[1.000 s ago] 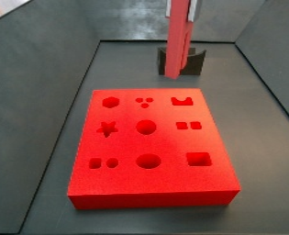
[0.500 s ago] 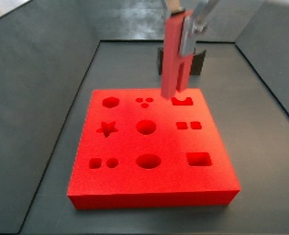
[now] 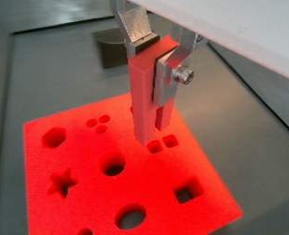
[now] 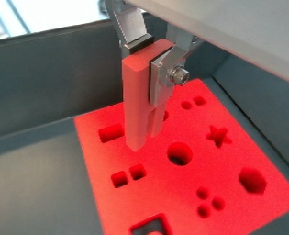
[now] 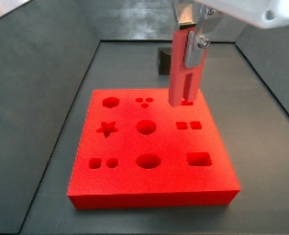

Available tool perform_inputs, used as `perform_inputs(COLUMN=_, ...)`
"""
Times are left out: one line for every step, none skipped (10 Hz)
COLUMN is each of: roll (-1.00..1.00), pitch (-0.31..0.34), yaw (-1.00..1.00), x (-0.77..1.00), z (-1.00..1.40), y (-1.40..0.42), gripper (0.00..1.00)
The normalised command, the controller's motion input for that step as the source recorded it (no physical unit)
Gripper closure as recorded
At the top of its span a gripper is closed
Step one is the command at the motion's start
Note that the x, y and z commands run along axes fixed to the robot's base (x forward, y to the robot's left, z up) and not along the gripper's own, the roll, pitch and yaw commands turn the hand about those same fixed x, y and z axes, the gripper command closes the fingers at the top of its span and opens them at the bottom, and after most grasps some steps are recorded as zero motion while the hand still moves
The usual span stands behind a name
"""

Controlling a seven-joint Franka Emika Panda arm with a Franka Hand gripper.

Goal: Pick up the double-square object. Move up. Place the double-square object on the fixture. Regrasp the double-square object. Move to above the board. Insert the double-square object.
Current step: Insert the double-square object.

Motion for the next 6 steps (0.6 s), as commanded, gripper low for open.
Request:
perform_inputs(roll=-0.02, pitch=0.0, yaw=-0.86, x=0.28, z=-0.33, y=0.0, gripper=1.0)
perform_inputs(roll=-0.02, pitch=0.0, yaw=-0.87, x=0.26, z=-0.35, y=0.0, gripper=1.0)
perform_inputs(roll=-0.03, pitch=0.0, yaw=-0.87, x=0.27, z=-0.31, y=0.02, gripper=1.0)
perform_inputs(roll=-0.05, pitch=0.0, yaw=-0.81, x=0.35, z=-0.25, y=0.06, gripper=1.0)
perform_inputs(roll=-0.11, pitch=0.0, yaw=-0.74, x=0.43, z=-0.11, y=0.07, gripper=1.0)
perform_inputs(roll=0.0, pitch=0.04, yaw=-0.1, x=0.18, z=0.0, y=0.0, gripper=1.0)
